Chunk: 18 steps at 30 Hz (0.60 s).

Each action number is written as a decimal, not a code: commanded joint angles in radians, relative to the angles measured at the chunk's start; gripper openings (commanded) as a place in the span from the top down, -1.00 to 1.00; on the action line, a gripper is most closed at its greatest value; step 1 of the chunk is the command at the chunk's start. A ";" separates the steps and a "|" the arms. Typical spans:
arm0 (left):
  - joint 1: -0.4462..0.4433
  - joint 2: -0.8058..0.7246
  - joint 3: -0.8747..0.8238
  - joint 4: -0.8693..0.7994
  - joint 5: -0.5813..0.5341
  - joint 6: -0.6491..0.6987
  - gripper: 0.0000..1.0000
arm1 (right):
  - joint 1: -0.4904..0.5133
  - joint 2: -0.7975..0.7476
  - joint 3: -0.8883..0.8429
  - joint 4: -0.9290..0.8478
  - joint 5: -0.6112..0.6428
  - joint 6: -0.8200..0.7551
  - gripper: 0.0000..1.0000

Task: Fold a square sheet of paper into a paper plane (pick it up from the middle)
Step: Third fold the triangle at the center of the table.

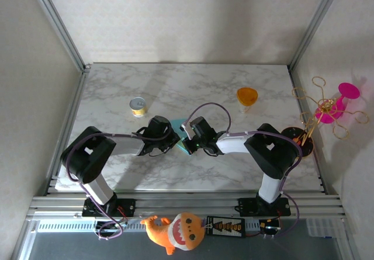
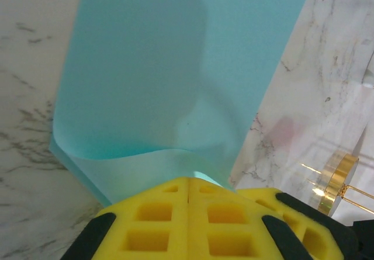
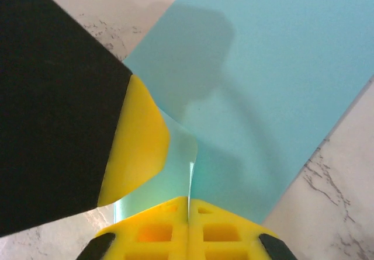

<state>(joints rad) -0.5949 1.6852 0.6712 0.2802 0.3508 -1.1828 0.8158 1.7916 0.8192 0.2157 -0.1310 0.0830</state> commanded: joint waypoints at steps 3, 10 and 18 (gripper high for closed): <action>-0.005 0.015 -0.019 0.020 -0.007 -0.012 0.91 | -0.004 0.034 0.001 -0.072 0.014 0.000 0.87; -0.003 0.024 -0.019 0.018 -0.008 -0.003 0.91 | -0.005 0.035 0.001 -0.073 0.015 0.001 0.87; 0.001 0.040 -0.009 0.016 -0.001 0.012 0.91 | -0.005 0.036 0.001 -0.072 0.012 0.003 0.89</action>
<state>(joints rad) -0.5941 1.7046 0.6598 0.3019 0.3511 -1.1820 0.8158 1.7916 0.8192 0.2157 -0.1310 0.0834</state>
